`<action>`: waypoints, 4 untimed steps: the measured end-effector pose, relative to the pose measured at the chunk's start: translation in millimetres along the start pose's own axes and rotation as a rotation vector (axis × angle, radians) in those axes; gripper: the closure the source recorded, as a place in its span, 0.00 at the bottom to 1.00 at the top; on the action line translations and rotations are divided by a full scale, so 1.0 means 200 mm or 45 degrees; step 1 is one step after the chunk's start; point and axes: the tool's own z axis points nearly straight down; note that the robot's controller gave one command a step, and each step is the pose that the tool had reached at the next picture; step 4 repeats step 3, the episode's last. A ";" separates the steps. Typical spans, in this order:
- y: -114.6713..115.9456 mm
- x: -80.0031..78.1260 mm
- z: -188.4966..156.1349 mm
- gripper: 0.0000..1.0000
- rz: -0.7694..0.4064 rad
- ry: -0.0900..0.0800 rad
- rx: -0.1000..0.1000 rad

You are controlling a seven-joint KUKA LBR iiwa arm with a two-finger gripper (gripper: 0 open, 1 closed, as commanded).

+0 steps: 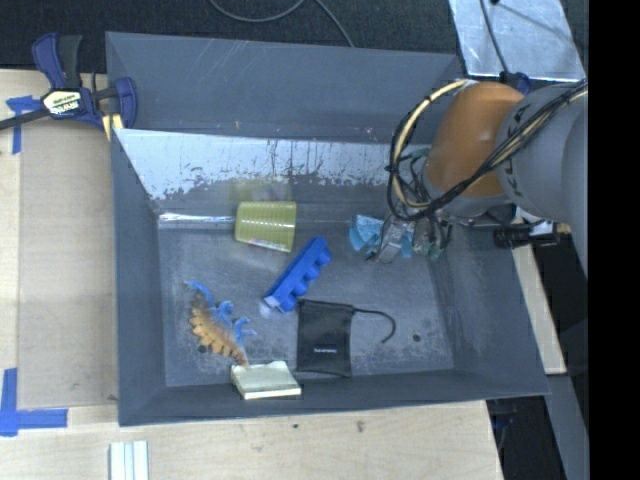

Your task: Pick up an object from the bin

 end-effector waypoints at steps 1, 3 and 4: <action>0.00 0.00 0.00 1.00 -0.001 0.001 0.000; -0.02 0.01 -0.89 1.00 -0.031 -0.003 0.000; -0.02 0.01 -0.89 1.00 -0.031 -0.003 0.000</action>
Offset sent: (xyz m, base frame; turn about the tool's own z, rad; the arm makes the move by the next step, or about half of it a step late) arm -0.0101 -0.0015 0.1780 -0.0226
